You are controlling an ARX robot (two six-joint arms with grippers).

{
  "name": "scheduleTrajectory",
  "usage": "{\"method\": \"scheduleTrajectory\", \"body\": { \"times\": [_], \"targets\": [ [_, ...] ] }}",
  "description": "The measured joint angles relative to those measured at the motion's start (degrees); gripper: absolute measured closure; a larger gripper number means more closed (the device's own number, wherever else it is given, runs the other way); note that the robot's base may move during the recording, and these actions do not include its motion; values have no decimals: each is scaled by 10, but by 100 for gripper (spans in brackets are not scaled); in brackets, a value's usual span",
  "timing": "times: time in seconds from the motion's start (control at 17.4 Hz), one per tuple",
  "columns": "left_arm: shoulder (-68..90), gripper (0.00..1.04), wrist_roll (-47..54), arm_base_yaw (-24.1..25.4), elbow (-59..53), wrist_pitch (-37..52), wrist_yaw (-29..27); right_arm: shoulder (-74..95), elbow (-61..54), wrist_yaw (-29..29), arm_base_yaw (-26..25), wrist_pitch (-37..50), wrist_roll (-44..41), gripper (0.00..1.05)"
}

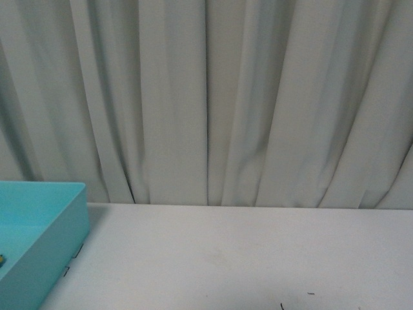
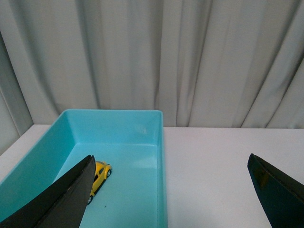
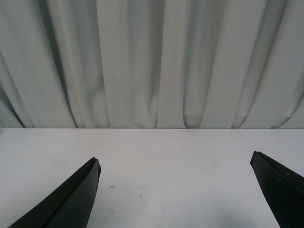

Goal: Wind up and store yellow beetle toy

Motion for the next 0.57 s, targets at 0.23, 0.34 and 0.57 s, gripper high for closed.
{"method": "scheduleTrajectory", "body": {
  "times": [0.23, 0.34, 0.57],
  "targets": [
    [0, 7, 0, 0, 0, 0, 0, 0, 0, 0, 0, -1, 0, 7],
    [0, 7, 0, 0, 0, 0, 0, 0, 0, 0, 0, 0, 0, 7],
    [0, 7, 0, 0, 0, 0, 0, 1, 0, 0, 0, -1, 0, 7]
  ]
}}
